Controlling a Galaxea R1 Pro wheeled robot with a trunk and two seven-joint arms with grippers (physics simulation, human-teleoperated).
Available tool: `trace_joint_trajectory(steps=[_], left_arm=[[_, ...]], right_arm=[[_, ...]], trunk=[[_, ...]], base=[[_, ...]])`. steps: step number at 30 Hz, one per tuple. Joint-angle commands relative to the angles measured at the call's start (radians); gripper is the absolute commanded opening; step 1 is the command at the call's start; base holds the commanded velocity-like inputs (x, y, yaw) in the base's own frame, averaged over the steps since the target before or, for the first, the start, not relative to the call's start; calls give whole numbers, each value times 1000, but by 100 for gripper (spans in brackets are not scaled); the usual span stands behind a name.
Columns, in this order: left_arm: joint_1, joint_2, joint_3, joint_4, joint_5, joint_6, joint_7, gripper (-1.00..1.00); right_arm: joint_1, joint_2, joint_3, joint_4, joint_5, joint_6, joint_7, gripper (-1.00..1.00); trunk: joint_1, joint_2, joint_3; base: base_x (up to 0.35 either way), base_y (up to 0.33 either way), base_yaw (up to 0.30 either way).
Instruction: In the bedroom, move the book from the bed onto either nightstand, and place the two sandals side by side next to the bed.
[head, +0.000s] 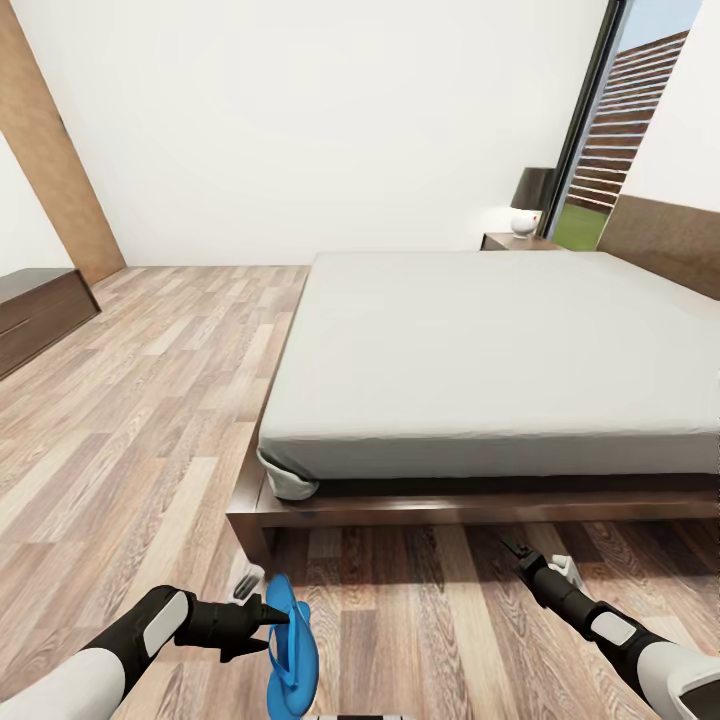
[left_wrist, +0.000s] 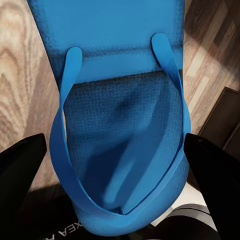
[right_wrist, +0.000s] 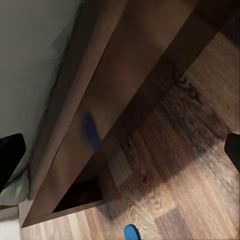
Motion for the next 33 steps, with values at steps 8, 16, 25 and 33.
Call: trace_joint_trajectory(steps=[8, 16, 25, 33], left_arm=[[-1, 2, -4, 0, -1, 2, -5, -100], [-1, 2, -4, 0, -1, 2, -5, -100], [0, 2, -4, 0, -1, 2, -5, -100], [0, 2, -4, 0, -1, 2, -5, -100]], right_arm=[[-1, 1, 6, 3, -11, 9, 5, 100], [-1, 1, 7, 3, -11, 9, 5, 100], [-1, 1, 7, 3, -13, 9, 5, 100], [-1, 1, 7, 3, -14, 11, 4, 100]], trunk=[[0, 0, -1], [0, 0, -1], [0, 0, -1], [0, 0, -1]], base=[[0, -101, 0], [0, -101, 0], [0, -101, 0], [0, -101, 0]])
